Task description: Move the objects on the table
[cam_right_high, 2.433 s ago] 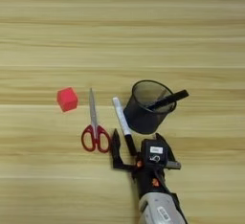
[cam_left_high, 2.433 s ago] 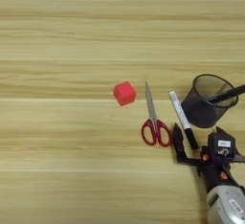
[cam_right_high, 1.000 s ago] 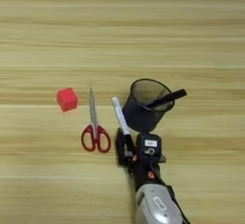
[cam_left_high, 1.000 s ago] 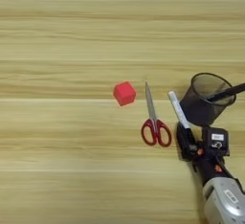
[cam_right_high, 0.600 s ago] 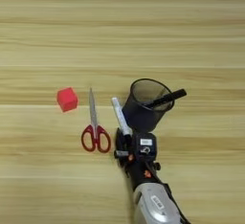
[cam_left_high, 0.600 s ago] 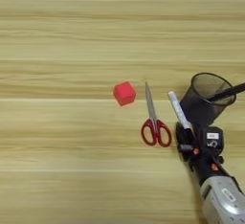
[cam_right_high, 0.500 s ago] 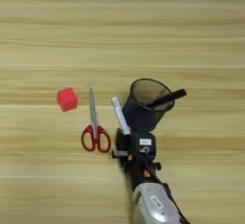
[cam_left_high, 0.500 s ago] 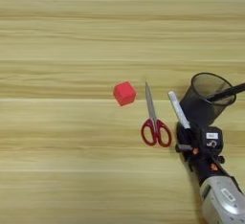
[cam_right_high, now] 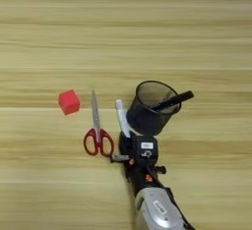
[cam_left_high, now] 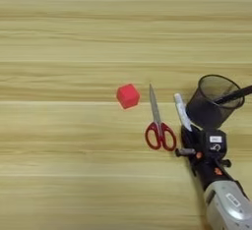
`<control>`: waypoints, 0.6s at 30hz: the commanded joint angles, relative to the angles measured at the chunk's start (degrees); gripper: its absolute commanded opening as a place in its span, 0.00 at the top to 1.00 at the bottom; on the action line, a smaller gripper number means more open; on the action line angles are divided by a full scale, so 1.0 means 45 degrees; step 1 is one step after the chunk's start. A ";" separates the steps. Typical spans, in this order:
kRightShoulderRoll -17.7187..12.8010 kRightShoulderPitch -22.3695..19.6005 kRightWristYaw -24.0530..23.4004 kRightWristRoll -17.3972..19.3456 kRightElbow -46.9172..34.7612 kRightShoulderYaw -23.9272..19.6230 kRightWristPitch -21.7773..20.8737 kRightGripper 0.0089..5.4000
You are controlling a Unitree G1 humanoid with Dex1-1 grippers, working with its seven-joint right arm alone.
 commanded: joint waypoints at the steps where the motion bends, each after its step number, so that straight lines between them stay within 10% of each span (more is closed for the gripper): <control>1: 0.0009 0.0265 0.0200 0.0073 -0.0007 0.0204 0.0081 0.86; 18: -0.0077 0.0398 0.0793 0.0196 -0.0665 0.0560 -0.0500 0.86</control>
